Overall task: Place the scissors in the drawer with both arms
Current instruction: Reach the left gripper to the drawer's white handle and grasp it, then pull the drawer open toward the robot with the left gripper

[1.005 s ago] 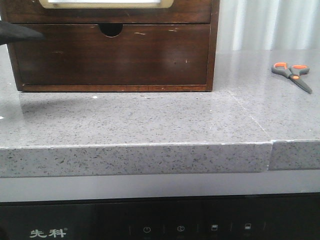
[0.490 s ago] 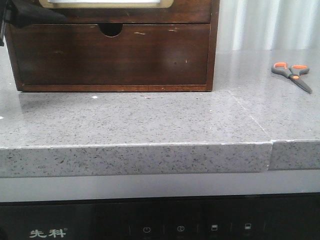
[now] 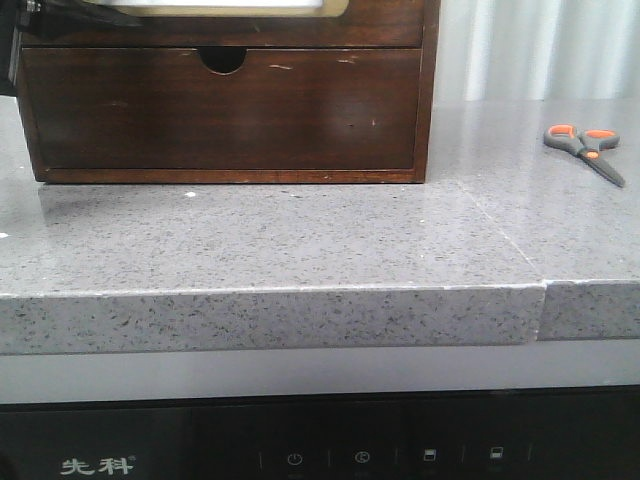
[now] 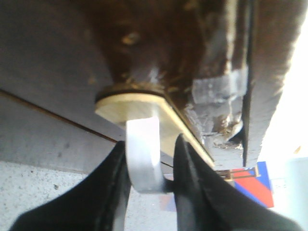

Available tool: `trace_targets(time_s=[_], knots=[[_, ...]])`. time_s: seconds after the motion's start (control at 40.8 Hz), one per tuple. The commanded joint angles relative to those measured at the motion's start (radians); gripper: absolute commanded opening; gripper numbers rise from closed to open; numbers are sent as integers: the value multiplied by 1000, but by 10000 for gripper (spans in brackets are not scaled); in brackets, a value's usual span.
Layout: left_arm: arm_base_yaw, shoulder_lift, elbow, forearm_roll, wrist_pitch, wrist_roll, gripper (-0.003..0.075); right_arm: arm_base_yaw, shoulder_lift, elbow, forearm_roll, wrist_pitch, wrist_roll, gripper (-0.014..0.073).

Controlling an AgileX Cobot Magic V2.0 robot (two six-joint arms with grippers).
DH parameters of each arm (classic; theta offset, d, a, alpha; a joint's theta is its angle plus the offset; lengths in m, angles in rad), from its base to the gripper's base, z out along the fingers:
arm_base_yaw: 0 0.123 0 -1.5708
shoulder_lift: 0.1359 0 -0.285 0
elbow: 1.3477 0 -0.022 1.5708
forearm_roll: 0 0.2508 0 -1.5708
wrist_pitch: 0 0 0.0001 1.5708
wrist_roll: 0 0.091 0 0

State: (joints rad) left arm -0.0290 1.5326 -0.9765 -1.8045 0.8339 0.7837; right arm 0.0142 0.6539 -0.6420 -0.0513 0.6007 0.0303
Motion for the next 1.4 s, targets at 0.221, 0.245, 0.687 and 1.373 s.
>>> trace_targets(time_s=[0.221, 0.245, 0.687, 1.373], knots=[[-7, -122, 71, -56, 134, 99, 41, -2, 6, -32, -17, -60, -9, 549], [-7, -137, 91, -56, 137, 107, 41, -2, 6, -32, -17, -60, -9, 549], [-7, -445, 437, -56, 209, 154, 41, -2, 6, -32, -17, -60, -9, 549], [-7, -553, 513, -27, 191, 156, 554, -2, 6, -32, -18, -61, -9, 549]])
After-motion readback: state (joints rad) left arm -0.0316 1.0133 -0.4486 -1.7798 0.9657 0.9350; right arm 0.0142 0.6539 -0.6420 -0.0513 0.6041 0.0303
